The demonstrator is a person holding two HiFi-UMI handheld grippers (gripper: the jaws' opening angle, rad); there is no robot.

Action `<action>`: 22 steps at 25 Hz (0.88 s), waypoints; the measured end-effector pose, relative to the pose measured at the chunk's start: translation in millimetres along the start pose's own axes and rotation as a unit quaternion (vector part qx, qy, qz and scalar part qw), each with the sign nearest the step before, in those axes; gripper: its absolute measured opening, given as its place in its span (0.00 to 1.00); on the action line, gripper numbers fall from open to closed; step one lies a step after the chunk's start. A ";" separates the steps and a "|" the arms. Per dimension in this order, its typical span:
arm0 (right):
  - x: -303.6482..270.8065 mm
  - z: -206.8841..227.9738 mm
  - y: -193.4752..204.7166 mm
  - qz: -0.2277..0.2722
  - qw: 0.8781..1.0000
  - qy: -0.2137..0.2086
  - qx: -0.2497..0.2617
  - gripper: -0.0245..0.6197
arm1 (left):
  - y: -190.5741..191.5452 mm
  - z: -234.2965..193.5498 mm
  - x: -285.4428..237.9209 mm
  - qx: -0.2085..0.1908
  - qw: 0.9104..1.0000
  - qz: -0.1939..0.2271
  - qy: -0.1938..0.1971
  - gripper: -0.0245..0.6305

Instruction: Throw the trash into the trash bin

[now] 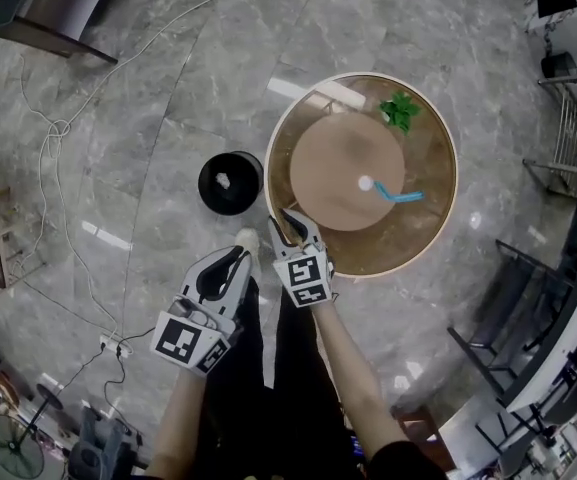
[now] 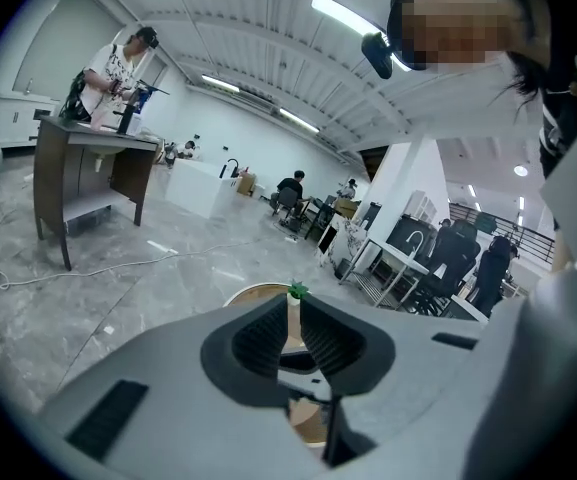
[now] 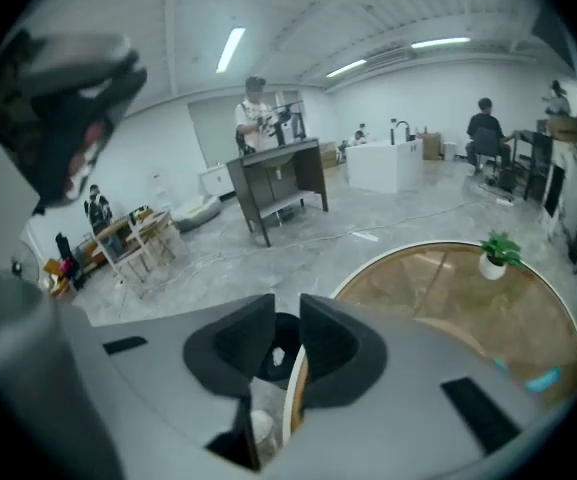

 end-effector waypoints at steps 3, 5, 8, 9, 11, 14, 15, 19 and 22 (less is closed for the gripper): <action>52.6 15.5 -15.8 0.046 0.996 -0.009 -0.076 0.05 | -12.0 14.3 -5.1 -0.011 1.000 0.009 0.009 0.07; 88.1 24.2 -26.3 0.073 0.992 0.003 -0.099 0.05 | -18.6 27.1 -6.2 -0.013 1.000 0.012 0.012 0.06; 136.3 39.9 -44.8 0.109 0.989 0.042 -0.092 0.05 | -30.7 48.3 -10.7 -0.021 0.999 0.022 0.026 0.05; 152.2 43.7 -52.0 0.124 0.987 0.052 -0.089 0.04 | -35.0 55.9 -12.2 -0.026 0.999 0.026 0.032 0.05; 183.6 48.3 -68.1 0.160 0.981 0.064 -0.088 0.05 | -43.4 71.7 -14.6 -0.039 0.998 0.033 0.048 0.05; 229.2 49.4 -93.9 0.203 0.972 0.074 -0.088 0.04 | -62.1 98.4 -16.3 -0.057 0.995 0.049 0.069 0.05; 244.9 47.8 -102.2 0.214 0.970 0.077 -0.086 0.04 | -68.9 108.5 -15.1 -0.063 0.994 0.053 0.075 0.05; 304.6 39.1 -131.9 0.258 0.958 0.092 -0.086 0.04 | -93.7 145.6 -6.7 -0.075 0.990 0.065 0.098 0.05; 343.7 32.0 -146.1 0.293 0.945 0.111 -0.096 0.04 | -109.8 167.1 2.4 -0.090 0.986 0.079 0.112 0.05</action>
Point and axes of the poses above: the fingertips, and each gripper's own axes: x backward along the fingers, z to its right, y out of its underside, the point moved 2 cm from there along x, backward along the fingers, and after that the axes turned 1 degree about -x, right-handed, at the moved point
